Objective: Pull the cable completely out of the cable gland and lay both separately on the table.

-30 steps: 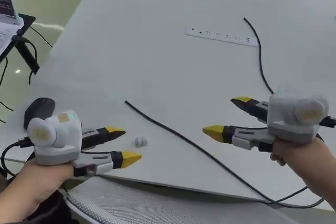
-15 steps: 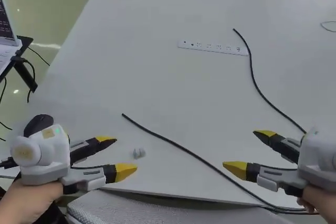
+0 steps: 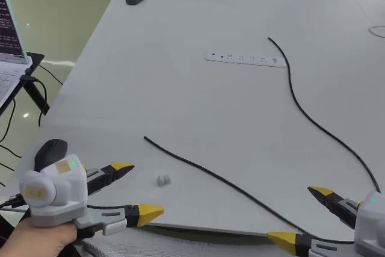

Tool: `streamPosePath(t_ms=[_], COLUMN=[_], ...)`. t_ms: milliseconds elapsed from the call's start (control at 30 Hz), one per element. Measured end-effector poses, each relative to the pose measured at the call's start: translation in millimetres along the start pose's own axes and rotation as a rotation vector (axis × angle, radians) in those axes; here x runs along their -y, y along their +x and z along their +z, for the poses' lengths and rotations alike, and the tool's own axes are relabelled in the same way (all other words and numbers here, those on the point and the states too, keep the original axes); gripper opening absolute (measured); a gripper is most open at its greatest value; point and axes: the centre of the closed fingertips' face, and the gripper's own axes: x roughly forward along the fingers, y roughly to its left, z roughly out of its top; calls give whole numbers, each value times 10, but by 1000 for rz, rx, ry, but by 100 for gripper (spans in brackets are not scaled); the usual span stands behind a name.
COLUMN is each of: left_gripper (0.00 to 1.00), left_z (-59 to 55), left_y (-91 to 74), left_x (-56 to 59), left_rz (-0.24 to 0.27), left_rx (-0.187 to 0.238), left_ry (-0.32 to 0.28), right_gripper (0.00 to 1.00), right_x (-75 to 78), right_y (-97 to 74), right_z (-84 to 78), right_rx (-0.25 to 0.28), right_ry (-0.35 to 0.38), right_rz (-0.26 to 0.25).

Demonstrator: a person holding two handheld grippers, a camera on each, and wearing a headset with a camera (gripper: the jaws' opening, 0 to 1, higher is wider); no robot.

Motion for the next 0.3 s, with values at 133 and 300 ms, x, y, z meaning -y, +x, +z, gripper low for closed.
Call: streamPosePath(t_ms=[133,300], left_gripper=[79,81], left_z=[-36,-27], left_y=[3,-7], left_x=[-46,-84], left_rz=[26,38], left_rx=[-29,-34], left_ry=[30,13], right_gripper=[91,93], right_x=[15,10], right_y=[19,44], right_z=[30,50], right_rx=[-9,-23], right_ry=[20,9], right_rz=[10,22])
